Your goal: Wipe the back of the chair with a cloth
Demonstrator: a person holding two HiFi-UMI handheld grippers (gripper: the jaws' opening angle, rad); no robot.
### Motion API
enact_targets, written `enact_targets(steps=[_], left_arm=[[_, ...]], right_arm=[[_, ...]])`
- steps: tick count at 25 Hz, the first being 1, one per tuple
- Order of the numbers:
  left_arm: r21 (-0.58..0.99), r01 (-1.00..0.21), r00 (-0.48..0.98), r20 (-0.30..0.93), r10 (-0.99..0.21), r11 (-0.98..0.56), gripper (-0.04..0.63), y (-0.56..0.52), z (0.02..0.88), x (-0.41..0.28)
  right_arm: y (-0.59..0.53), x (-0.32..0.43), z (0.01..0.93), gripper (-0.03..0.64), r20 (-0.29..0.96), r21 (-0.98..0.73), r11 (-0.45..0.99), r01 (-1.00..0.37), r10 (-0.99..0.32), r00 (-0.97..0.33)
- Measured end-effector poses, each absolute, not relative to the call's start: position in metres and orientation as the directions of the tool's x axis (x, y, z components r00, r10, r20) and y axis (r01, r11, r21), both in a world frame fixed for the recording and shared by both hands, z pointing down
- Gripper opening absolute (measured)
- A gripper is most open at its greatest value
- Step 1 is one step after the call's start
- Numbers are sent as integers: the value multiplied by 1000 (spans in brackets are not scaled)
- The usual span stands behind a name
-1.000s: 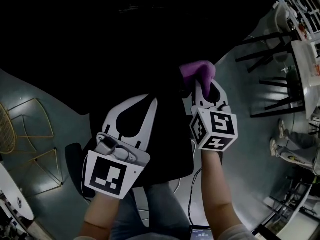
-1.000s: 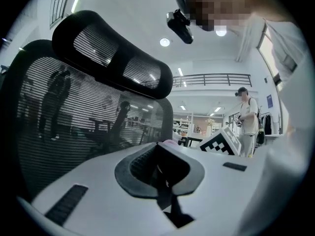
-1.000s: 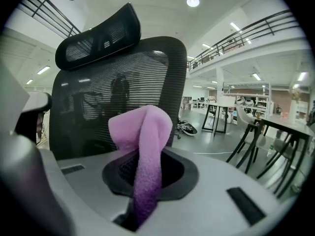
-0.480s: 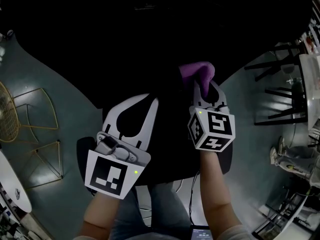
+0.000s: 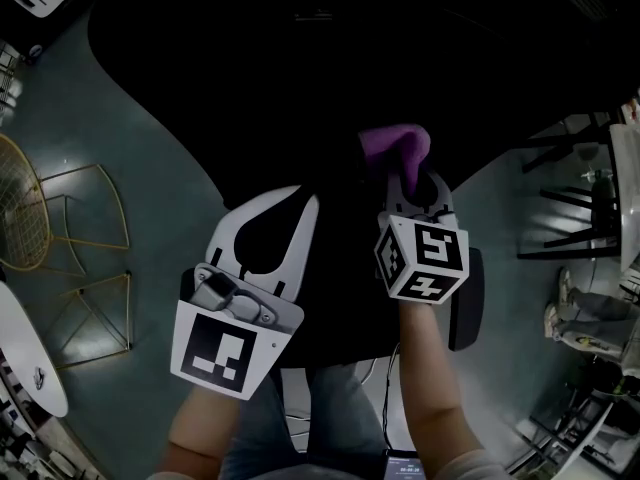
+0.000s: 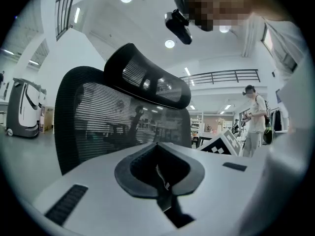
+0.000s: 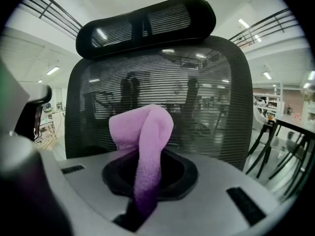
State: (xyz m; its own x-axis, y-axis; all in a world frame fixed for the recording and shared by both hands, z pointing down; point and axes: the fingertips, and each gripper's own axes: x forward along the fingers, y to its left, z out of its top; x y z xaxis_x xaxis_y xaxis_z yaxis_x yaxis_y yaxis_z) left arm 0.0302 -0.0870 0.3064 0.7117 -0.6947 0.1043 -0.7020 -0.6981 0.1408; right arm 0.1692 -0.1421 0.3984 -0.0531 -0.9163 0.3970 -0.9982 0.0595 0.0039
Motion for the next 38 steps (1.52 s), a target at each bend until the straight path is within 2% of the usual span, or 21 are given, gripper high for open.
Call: enact_targets(steps=[18, 38], left_arm=[[142, -735, 677, 104, -729, -663, 12, -84, 300, -57], [133, -761, 648, 97, -756, -635, 12, -82, 297, -116]], right_arm=[[-148, 68, 399, 52, 390, -12, 101, -995, -916, -97], [-150, -39, 408, 52, 407, -24, 224, -974, -888, -214]])
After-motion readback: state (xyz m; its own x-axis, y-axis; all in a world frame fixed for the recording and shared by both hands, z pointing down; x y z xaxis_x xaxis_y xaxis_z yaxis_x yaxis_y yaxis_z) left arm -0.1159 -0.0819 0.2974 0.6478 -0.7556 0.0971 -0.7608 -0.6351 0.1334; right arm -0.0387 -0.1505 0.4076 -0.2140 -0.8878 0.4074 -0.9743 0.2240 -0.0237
